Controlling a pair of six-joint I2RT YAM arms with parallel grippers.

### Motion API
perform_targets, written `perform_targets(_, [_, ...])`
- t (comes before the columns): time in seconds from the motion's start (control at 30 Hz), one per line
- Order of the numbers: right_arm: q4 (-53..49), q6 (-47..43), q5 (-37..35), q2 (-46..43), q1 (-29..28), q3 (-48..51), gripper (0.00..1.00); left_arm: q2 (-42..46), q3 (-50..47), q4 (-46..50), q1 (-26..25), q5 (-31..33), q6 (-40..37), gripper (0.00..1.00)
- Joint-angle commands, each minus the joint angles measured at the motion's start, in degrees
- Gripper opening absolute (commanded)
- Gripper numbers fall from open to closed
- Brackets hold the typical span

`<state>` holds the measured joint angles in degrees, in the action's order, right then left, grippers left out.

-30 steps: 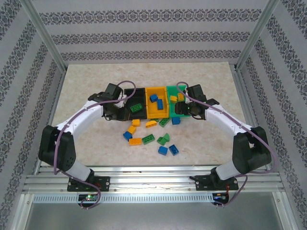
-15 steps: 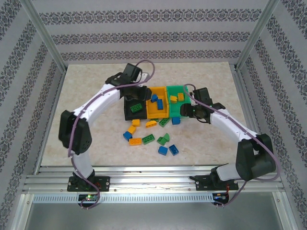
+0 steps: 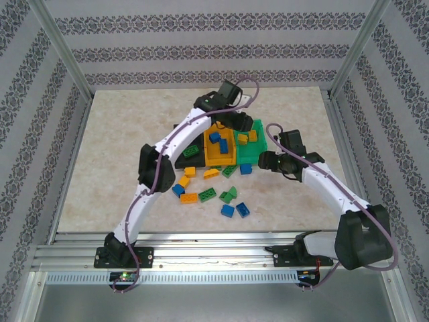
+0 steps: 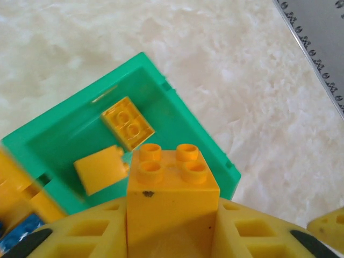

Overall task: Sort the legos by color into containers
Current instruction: Place the lego in the container, then rotate the lego at the center of the table.

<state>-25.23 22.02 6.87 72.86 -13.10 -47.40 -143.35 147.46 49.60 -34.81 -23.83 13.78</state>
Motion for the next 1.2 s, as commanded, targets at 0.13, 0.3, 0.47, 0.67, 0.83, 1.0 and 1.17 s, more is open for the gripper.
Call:
perform_targets(0.13, [-0.98, 1.59, 1.32, -2.13, 0.18, 1.09, 0.59, -0.45, 3.49, 7.39, -0.7, -0.48, -1.33, 0.58])
perform_targets(0.3, [0.2, 2.49, 2.13, -0.73, -0.88, 1.1, 0.59, 2.46, 2.04, 8.09, -0.62, 1.42, -3.0, 0.6])
perform_targets(0.47, [0.58, 2.6, 1.43, 1.17, -3.65, 0.31, 0.59, 7.1, -4.27, 7.6, -0.6, 3.57, -4.06, 0.6])
perform_targets(0.67, [1.71, 2.85, 1.42, 3.08, -6.36, 0.29, 0.59, 22.03, -29.66, -6.29, -0.45, 6.89, -4.26, 0.59])
perform_targets(0.83, [1.82, 3.09, 0.67, 4.87, -9.55, -0.57, 0.59, 36.63, -53.78, -20.71, 1.72, 7.93, -0.8, 0.58])
perform_targets(1.0, [3.34, 3.41, 0.55, 7.85, -11.67, -1.41, 0.59, 46.97, -70.18, -26.34, 4.51, 8.42, 2.12, 0.58])
perform_targets(1.17, [3.4, 3.39, 1.02, 11.59, -13.94, -3.88, 0.59, 53.74, -80.14, -26.06, 6.1, 9.85, 3.08, 0.58])
